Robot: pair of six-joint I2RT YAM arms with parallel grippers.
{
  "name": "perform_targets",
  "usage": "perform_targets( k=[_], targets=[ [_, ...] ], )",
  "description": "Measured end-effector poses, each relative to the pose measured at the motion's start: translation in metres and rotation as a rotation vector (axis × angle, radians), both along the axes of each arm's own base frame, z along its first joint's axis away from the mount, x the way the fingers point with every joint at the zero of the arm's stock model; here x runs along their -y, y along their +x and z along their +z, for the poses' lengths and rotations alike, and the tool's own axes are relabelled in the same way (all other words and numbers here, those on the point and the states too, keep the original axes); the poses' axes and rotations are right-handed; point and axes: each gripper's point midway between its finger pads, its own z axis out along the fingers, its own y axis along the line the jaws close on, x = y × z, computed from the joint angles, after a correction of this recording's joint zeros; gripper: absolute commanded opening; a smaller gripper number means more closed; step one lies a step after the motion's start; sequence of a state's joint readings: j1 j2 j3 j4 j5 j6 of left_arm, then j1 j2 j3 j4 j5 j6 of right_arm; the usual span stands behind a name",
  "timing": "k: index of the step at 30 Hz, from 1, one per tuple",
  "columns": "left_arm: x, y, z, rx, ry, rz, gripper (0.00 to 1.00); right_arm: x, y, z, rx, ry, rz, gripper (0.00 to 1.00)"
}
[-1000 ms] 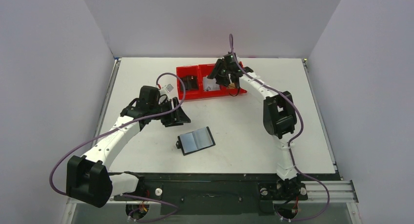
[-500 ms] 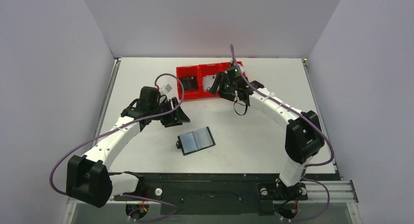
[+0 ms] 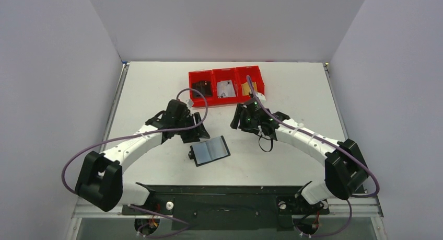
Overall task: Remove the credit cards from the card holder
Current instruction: Place the credit card in the storage box, then remove the credit card from the card holder.
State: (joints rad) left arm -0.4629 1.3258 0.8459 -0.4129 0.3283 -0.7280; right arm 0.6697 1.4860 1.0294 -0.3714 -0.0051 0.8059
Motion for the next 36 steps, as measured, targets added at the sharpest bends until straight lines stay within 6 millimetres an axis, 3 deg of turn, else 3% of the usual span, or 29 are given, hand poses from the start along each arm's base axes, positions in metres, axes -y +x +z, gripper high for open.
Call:
perform_targets(
  k=[8, 14, 27, 36],
  targets=[
    [0.006, 0.003, -0.052, -0.072, 0.155, 0.041, 0.52, 0.026, -0.02, -0.019, -0.004, -0.044, -0.046, 0.6],
    [0.014, 0.012, -0.074, -0.072, 0.255, 0.045, 0.52, 0.037, -0.029, -0.023, 0.002, -0.057, -0.062, 0.6],
    [0.037, 0.015, -0.086, -0.03, 0.326, -0.026, 0.53, 0.046, -0.03, -0.017, 0.037, -0.054, -0.088, 0.59],
    [0.064, 0.01, -0.085, 0.021, 0.322, -0.104, 0.53, 0.055, -0.04, -0.027, 0.023, -0.062, -0.108, 0.59]
  ],
)
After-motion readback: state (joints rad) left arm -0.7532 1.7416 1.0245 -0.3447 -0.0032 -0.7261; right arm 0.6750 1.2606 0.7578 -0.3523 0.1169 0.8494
